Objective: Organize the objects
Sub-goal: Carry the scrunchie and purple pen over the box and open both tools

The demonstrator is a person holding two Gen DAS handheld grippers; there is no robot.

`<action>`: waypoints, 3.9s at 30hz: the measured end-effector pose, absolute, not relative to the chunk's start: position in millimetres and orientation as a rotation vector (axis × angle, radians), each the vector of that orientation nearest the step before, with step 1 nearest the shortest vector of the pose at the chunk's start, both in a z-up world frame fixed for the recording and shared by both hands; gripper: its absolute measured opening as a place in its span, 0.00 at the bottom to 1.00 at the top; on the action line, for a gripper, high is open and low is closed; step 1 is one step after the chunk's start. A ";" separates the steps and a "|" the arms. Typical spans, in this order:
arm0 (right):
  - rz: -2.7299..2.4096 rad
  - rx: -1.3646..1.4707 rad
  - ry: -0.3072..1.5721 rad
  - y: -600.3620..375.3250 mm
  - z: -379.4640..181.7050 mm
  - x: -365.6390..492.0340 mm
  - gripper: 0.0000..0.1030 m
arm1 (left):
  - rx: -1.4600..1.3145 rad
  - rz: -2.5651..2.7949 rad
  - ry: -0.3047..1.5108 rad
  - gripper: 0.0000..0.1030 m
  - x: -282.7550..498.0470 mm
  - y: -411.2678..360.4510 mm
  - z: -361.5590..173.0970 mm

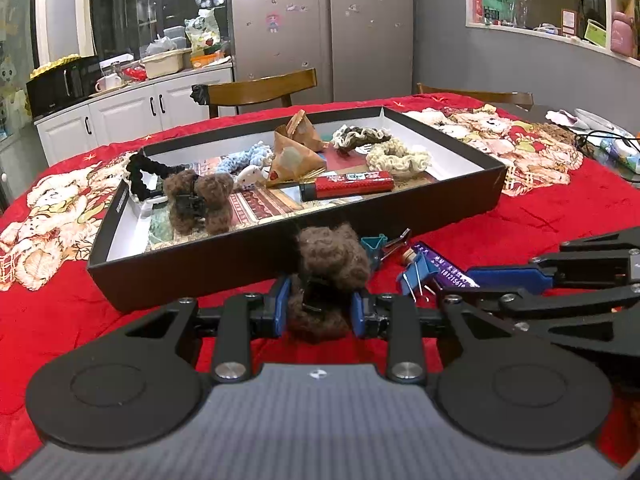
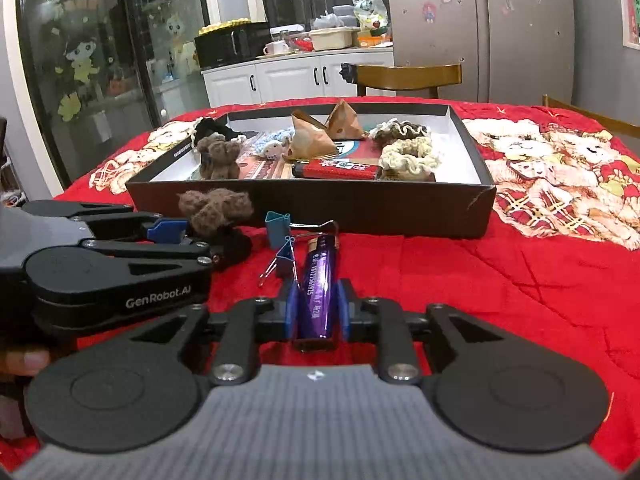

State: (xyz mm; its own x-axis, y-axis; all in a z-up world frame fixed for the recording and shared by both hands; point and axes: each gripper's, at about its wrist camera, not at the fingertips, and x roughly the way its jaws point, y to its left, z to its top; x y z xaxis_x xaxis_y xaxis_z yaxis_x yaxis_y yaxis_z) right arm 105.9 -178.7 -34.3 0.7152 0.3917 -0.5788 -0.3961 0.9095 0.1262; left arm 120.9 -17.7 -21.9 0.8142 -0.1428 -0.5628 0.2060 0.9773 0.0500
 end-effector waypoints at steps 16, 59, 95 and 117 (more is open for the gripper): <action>0.429 0.022 0.594 -188.4 -22.2 96.7 0.13 | 0.109 -0.183 0.578 0.34 119.0 -17.4 -21.6; 0.360 -0.012 0.491 -192.4 17.9 71.7 0.13 | 0.040 -0.164 0.529 0.32 72.6 -6.1 1.8; 0.497 0.219 0.528 -142.3 18.9 197.1 0.13 | -0.015 -0.127 0.576 0.32 203.3 35.4 11.9; 0.515 0.245 0.579 -140.0 3.9 206.2 0.20 | -0.077 -0.148 0.640 0.34 210.1 47.0 10.1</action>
State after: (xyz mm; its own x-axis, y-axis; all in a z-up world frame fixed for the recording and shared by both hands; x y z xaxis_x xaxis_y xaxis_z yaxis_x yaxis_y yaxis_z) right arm 206.2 -140.0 3.9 0.7160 0.5273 -0.4575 -0.3932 0.8461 0.3598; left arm 210.1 47.0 10.1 0.7923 -0.1607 -0.5886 0.1135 0.9867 -0.1166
